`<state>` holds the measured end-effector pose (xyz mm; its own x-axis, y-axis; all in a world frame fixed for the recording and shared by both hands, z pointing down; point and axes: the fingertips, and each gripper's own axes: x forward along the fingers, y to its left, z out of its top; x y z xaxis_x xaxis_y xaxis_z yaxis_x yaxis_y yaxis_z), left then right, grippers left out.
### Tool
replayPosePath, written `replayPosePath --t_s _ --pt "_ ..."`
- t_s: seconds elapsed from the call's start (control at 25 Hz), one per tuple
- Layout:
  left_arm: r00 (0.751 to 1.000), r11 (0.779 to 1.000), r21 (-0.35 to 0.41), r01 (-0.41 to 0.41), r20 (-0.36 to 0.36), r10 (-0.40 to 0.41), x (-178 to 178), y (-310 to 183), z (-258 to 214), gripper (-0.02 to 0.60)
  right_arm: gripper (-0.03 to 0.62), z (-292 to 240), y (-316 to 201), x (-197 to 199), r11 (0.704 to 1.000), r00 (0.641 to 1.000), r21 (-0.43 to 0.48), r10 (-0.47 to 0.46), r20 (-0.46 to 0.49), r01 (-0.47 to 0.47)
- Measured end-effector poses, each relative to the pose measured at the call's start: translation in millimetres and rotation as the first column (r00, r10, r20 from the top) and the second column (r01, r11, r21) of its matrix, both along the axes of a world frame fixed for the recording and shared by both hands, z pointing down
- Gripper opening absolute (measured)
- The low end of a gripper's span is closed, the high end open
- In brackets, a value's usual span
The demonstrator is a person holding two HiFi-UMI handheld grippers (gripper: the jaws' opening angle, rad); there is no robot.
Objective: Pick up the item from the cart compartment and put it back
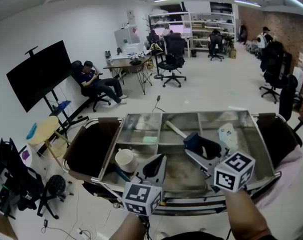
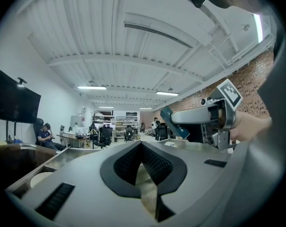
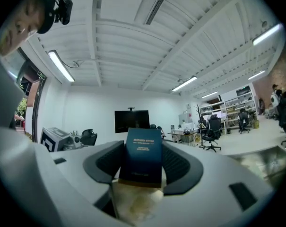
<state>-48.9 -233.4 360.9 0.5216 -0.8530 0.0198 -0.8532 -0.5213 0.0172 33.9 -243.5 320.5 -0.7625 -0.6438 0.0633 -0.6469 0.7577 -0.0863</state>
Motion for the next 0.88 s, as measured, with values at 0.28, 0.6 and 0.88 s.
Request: replayPosePath --t_s 0.28,0.6,0.88 --pt "1.000 1.000 0.001 0.005 -0.003 -0.005 -5.3 2.3 -0.6 0.000 0.262 7.6 -16.3 -15.6 1.000 0.999 -0.025 -0.005 -0.050 0.004" --pt "1.000 1.000 0.007 0.013 -0.015 -0.013 -11.2 1.1 -3.6 0.000 0.264 42.6 -44.1 -42.9 0.996 0.981 -0.092 -0.025 -0.191 0.007" --pt "1.000 1.000 0.004 0.020 -0.021 -0.020 -16.2 2.1 -1.2 0.000 0.265 67.5 -63.0 -61.0 0.989 0.956 -0.149 -0.061 -0.288 0.018"
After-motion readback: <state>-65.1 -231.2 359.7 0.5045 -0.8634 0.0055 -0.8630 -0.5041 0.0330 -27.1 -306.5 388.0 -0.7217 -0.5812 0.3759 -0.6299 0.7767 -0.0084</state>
